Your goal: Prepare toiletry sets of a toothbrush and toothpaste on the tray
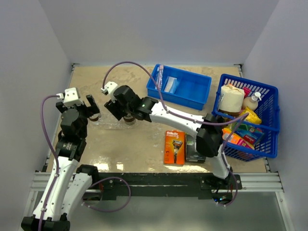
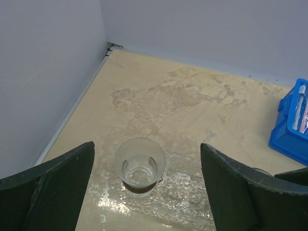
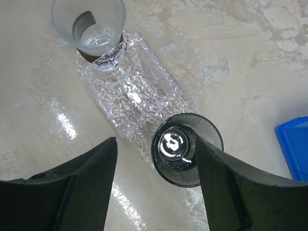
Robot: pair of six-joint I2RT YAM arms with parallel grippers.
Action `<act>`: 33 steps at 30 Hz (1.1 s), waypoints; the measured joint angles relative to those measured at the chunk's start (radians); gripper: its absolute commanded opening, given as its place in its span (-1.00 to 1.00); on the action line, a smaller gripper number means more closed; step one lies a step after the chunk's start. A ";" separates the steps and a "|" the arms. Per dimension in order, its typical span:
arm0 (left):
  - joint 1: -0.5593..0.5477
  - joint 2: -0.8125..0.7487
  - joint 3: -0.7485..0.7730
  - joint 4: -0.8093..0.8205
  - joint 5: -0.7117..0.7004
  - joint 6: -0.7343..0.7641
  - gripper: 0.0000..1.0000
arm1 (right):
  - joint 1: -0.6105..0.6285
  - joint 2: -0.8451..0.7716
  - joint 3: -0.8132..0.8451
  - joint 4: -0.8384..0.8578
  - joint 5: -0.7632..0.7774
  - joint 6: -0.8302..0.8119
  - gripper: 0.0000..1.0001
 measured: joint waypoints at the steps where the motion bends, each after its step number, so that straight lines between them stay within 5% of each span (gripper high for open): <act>1: 0.000 0.000 0.000 0.000 0.001 0.000 0.89 | -0.004 -0.008 -0.008 0.000 -0.001 0.008 0.33; 19: 0.000 0.011 -0.002 0.006 0.043 0.000 0.89 | -0.280 -0.349 -0.311 0.119 -0.102 0.183 0.23; 33: 0.000 0.056 -0.003 0.008 0.115 -0.001 0.86 | -0.475 -0.394 -0.389 0.111 -0.076 0.185 0.21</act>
